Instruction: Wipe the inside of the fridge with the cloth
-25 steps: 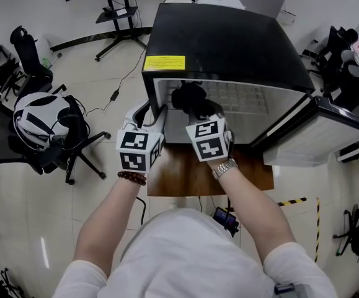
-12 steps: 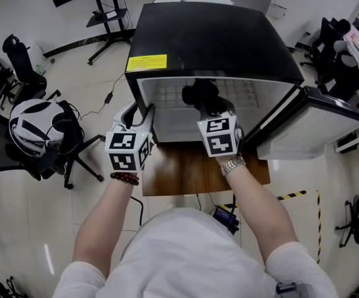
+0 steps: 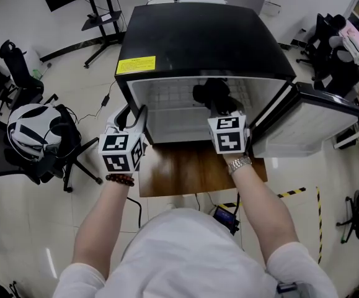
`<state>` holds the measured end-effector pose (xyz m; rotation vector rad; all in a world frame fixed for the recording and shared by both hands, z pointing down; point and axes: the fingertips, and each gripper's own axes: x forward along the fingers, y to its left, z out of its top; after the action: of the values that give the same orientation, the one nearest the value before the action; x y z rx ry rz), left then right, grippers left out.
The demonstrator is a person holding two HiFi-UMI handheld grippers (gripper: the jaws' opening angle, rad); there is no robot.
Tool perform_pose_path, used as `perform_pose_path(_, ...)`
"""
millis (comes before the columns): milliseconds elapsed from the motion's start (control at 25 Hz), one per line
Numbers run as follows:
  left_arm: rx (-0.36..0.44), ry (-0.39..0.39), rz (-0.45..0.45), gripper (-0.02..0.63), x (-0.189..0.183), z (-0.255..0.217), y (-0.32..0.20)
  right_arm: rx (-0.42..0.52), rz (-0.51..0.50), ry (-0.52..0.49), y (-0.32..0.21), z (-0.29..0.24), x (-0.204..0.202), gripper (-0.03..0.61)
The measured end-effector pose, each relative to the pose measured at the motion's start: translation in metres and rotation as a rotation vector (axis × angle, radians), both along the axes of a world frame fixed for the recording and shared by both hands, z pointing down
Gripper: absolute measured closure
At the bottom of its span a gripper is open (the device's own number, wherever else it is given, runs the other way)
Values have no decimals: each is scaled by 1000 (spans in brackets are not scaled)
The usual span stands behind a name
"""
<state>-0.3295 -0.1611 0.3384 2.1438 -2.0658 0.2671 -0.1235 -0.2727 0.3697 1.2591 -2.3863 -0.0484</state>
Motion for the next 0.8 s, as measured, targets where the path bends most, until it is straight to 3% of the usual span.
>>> perform_pose_path(800, 6, 20, -27, 451, -1, -1, -1, -11, 154, 1, -25, -1, 71, 497)
